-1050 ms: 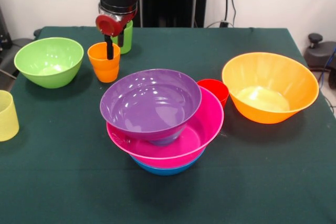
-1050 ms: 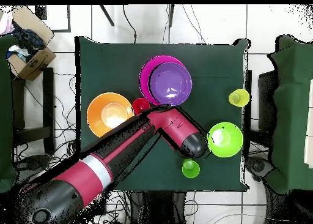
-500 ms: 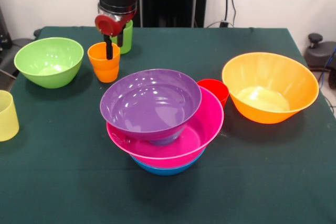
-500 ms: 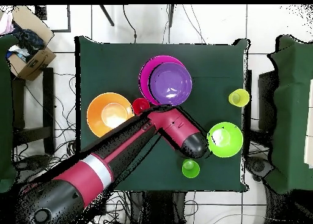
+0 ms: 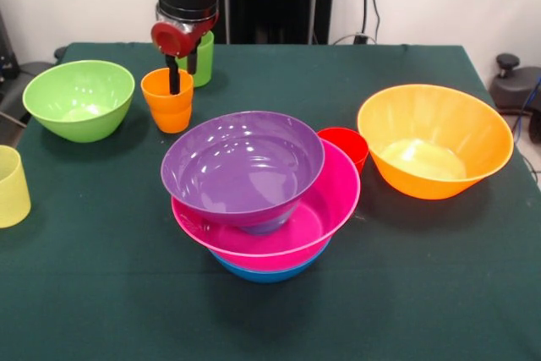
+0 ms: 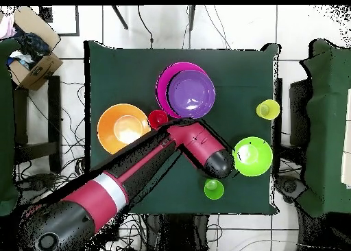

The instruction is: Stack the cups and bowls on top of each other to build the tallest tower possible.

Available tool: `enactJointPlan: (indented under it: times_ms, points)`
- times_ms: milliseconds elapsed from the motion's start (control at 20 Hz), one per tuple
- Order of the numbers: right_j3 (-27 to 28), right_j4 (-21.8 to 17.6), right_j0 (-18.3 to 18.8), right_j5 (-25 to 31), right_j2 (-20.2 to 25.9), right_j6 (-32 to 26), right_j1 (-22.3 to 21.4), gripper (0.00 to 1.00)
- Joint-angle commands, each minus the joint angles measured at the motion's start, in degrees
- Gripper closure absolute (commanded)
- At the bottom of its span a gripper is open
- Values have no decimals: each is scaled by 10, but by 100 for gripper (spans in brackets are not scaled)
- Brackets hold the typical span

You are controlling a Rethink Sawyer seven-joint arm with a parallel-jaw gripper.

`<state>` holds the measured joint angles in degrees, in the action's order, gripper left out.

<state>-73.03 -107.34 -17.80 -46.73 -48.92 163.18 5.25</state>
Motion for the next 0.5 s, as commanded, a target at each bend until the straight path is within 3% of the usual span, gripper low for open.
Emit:
enactJointPlan:
  times_ms: [50,500]
  points:
    - [-17,21,21,49,102,-95,12,0]
    - [-36,35,21,64,114,-121,6,0]
